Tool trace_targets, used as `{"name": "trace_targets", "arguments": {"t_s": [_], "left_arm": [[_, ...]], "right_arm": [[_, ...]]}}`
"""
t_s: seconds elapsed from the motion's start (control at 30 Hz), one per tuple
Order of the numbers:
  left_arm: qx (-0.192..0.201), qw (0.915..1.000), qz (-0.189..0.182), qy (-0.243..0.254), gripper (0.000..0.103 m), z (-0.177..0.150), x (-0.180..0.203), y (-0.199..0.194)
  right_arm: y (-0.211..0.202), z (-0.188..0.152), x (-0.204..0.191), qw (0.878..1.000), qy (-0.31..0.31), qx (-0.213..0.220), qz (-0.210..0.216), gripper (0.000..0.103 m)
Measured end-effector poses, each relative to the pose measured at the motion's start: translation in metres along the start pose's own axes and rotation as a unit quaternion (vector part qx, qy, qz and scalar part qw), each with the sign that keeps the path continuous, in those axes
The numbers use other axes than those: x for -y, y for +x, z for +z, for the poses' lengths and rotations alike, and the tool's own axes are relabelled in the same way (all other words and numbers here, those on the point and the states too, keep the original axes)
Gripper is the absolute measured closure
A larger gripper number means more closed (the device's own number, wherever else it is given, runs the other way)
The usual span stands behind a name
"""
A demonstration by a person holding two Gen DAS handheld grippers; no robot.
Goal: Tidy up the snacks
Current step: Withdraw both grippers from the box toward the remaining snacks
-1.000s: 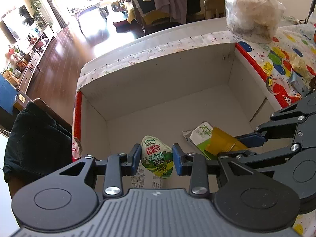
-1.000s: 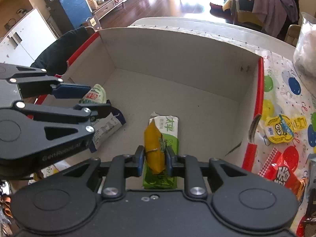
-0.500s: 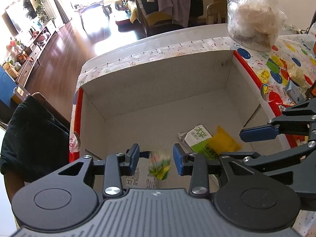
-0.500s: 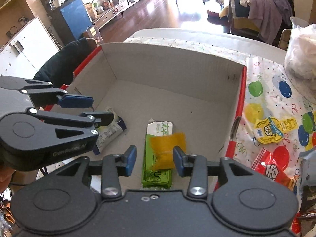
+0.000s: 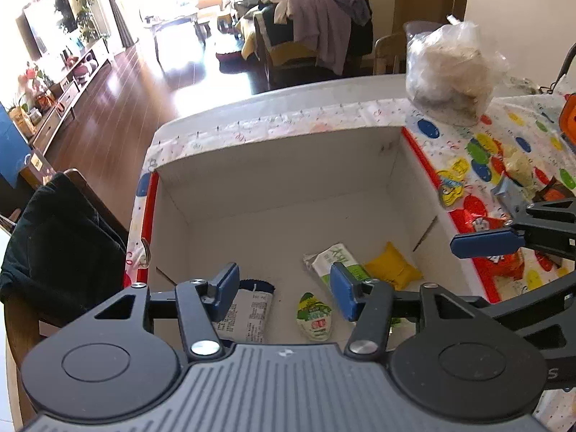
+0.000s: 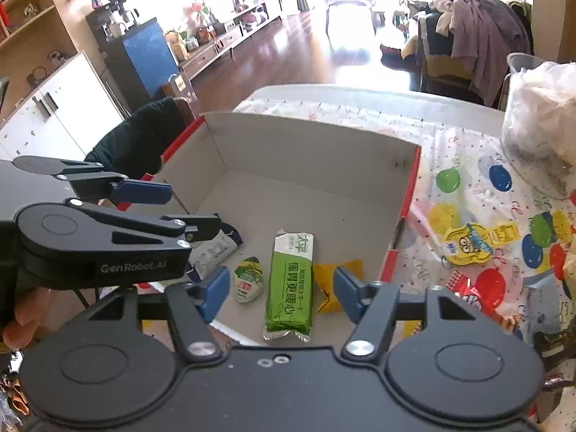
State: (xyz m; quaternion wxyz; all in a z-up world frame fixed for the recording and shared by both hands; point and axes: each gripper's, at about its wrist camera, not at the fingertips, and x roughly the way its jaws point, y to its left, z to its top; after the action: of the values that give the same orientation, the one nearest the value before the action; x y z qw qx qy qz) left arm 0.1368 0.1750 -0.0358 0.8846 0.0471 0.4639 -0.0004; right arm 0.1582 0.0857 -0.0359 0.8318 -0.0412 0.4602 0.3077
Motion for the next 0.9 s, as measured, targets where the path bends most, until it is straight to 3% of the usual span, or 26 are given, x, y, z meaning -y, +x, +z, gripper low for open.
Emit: {"name": "trace_targets", "arguments": {"t_s": [0.27,0.47,0.9], "left_arm": [[0.026,0.9996,-0.010,-0.010,0.044,0.000,0.019,-0.025],[0.044,0.9986,-0.024,-0.018,0.036,0.001,0.040,-0.040],[0.066,0.9963,-0.054,-0.011,0.026,0.003,0.116,-0.051]], "right_arm": [[-0.033,-0.009,0.015,0.999,0.007,0.032,0.006,0.026],[-0.060,-0.021,0.032,0.998,0.010,0.055,0.011,0.020],[-0.109,-0.060,0.095,0.997,0.022,0.074,-0.019,0.003]]}}
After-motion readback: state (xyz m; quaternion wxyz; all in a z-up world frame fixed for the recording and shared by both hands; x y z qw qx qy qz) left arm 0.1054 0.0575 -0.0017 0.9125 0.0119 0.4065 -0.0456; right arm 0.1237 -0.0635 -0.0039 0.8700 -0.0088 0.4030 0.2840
